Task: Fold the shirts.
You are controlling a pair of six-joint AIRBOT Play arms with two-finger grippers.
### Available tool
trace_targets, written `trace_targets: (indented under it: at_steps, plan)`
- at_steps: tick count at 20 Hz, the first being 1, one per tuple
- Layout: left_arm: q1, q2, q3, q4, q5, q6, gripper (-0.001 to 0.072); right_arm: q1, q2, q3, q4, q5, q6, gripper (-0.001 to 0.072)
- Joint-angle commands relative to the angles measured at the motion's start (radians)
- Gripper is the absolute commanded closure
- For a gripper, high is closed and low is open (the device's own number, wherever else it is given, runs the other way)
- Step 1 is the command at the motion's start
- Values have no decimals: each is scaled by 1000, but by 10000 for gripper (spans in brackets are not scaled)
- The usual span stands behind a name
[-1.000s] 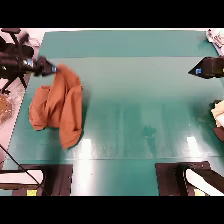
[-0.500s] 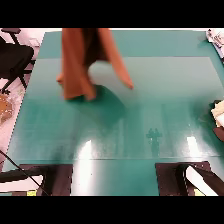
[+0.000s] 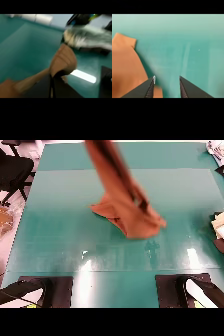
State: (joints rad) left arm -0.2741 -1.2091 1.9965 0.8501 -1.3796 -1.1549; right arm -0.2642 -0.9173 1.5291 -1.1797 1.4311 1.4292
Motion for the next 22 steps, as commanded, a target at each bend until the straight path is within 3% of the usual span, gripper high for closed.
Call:
trace_targets:
  at_steps: [1, 3, 4, 9, 11, 12, 13, 14, 15, 16, 19, 22]
  plan:
    - [-2, 42, -69, 867, -234, -267, 689, 33, 0, -100, 0, 7, -8, 333]
    - [-2, 42, -69, 1081, -280, -351, 689, 34, 1, -244, 3, -2, -6, 333]
    - [-2, 42, -69, 1116, -290, -370, 689, 34, 0, -323, 21, -7, -5, 333]
    - [-2, 36, -143, 1132, -326, -418, 689, 34, -5, -620, 172, -124, -9, 341]
    - [-2, 36, -252, 1132, -327, -427, 689, 34, -34, -694, 297, -201, -9, 497]
    - [-2, 36, -316, 1132, -312, -428, 689, 34, -61, -716, 365, -222, -11, 496]
    - [-2, 36, -377, 1131, -290, -438, 689, 34, -97, -731, 444, -233, -44, 479]
    - [-2, 36, -427, 1130, -264, -444, 689, 39, -145, -738, 521, -227, -90, 354]
    - [-2, 36, -474, 1128, -238, -446, 689, 58, -193, -739, 569, -225, -109, 156]
    - [-2, 36, -509, 1126, -219, -446, 689, 98, -242, -738, 608, -232, -127, 77]
    - [-2, 36, -570, 1125, -201, -442, 689, 296, -360, -737, 630, -312, -163, 87]
    - [-2, 39, -571, 1125, -185, -423, 688, 525, -428, -737, 638, -369, -124, 93]
